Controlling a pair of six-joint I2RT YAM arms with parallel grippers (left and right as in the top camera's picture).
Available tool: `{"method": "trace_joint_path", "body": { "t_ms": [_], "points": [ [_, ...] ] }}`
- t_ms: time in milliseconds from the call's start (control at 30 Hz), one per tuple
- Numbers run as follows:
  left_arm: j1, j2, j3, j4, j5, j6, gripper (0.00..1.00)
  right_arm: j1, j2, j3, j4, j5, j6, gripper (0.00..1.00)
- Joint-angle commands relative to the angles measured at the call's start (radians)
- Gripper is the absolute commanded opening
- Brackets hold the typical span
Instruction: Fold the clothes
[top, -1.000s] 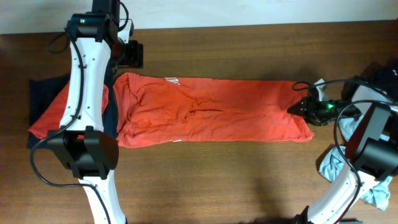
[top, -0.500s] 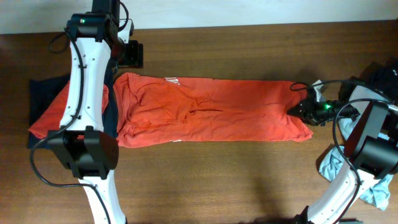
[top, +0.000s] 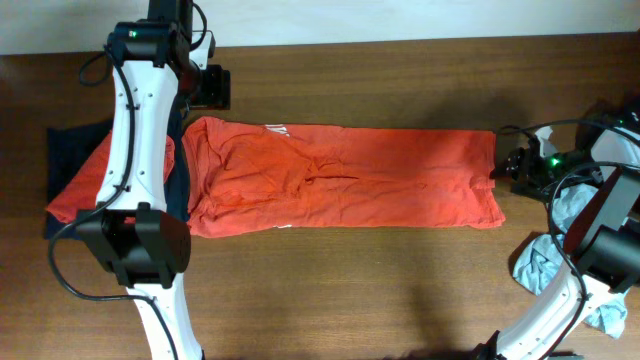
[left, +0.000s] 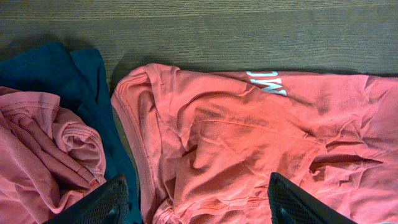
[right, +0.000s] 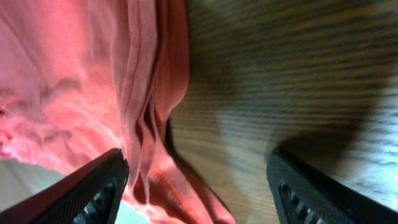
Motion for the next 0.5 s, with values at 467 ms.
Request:
{"method": "trace_joint_path", "body": {
  "t_ms": [467],
  "points": [
    [0.003,-0.002,0.019,-0.002,-0.007,0.001,0.72,0.189,0.019,-0.148,0.082,0.094,0.021,0.69]
  ]
}}
